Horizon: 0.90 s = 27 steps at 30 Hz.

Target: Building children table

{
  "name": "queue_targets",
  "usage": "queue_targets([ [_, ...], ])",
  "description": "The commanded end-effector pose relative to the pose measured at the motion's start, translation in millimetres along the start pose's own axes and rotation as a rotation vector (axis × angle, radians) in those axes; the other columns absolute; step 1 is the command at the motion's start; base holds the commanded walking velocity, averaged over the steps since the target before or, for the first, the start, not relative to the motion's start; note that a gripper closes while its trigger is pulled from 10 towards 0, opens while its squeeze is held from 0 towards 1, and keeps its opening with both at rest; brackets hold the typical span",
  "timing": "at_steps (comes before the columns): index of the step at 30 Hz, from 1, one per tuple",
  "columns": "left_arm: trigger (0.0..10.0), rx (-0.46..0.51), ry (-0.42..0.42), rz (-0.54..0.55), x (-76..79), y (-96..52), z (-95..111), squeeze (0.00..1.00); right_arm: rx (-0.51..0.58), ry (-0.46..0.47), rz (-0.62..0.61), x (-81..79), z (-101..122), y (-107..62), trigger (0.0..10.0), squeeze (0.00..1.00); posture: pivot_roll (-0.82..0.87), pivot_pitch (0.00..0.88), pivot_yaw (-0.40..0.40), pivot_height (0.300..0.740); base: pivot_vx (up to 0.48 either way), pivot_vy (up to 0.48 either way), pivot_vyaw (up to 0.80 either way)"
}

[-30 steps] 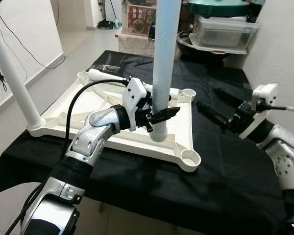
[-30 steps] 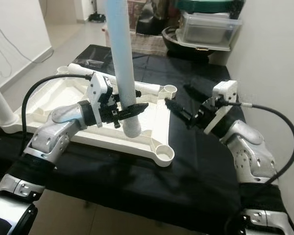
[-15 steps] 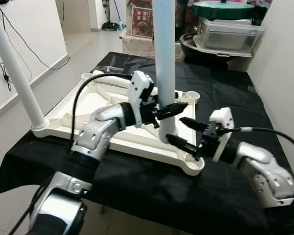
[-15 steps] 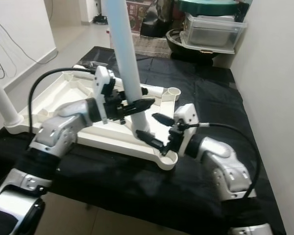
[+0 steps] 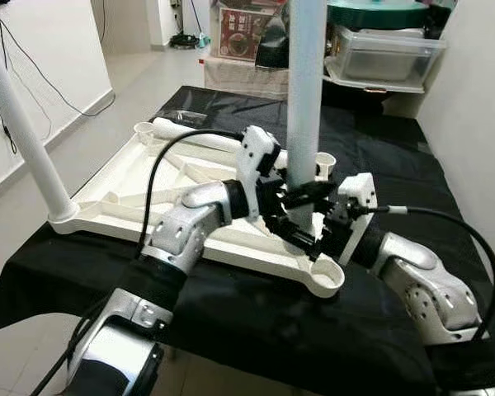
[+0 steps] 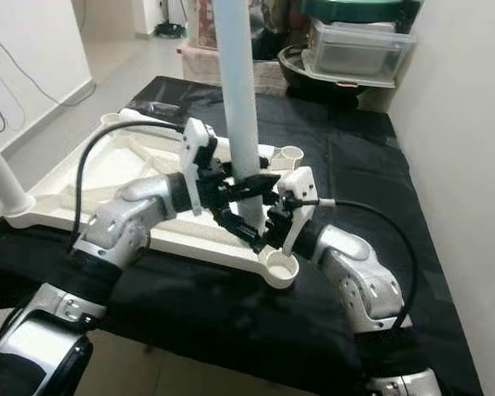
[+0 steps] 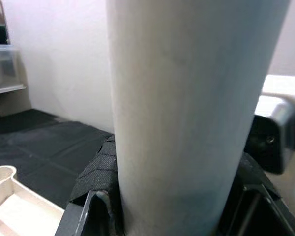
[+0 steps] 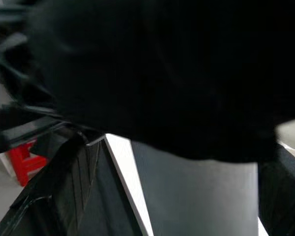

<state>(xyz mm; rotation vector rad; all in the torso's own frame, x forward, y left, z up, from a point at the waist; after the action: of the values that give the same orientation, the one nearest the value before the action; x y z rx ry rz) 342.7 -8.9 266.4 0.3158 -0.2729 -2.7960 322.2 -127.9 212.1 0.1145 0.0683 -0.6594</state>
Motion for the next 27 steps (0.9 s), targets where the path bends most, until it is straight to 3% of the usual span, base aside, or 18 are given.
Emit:
queue_targets([
  [1,10.0,-0.012,-0.016,-0.021,5.6,1.0,-5,0.00,0.022,-0.014,-0.012,1.2,8,-0.9,10.0,0.00,0.08,0.018,-0.068,0.740,0.000,0.000,0.00],
  [15,10.0,-0.019,-0.014,-0.026,8.9,2.3,-9,0.00,0.039,-0.018,-0.065,7.7,12,3.2,10.0,0.00,0.08,0.021,-0.068,0.740,0.000,0.000,0.00],
  [16,10.0,-0.024,-0.014,-0.030,10.4,1.8,-11,0.00,0.043,-0.017,-0.077,9.7,13,3.6,9.5,0.00,0.08,0.022,-0.070,0.740,0.000,0.000,0.00],
  [18,10.0,-0.024,-0.014,-0.030,10.4,1.8,-11,0.00,0.043,-0.017,-0.077,9.7,13,3.6,9.5,0.00,0.08,0.022,-0.070,0.740,0.000,0.000,0.00],
  [19,10.0,-0.028,-0.013,-0.033,11.7,1.4,-12,0.00,0.047,-0.016,-0.086,11.2,14,4.0,0.0,0.00,0.08,0.022,-0.070,0.740,0.000,0.000,0.00],
  [27,10.0,-0.033,-0.015,-0.037,13.0,0.8,-14,0.00,0.057,-0.014,-0.113,15.1,16,3.7,0.0,0.00,0.08,0.020,-0.067,0.740,0.000,0.000,0.00],
])
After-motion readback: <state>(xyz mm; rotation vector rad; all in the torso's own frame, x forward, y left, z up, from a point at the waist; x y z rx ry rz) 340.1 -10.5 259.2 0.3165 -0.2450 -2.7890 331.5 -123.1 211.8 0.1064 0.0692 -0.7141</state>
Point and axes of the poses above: a point about 5 cm out from each wrist's last joint towards the gripper, its own y axis pointing out of the wrist towards the gripper, its own z axis along the axis of the wrist's last joint, x = y × z, the point moved 3 cm from there along y, pointing out of the wrist towards the gripper, and after that the axes turned 5 degrees about y, right-handed, at the moved point
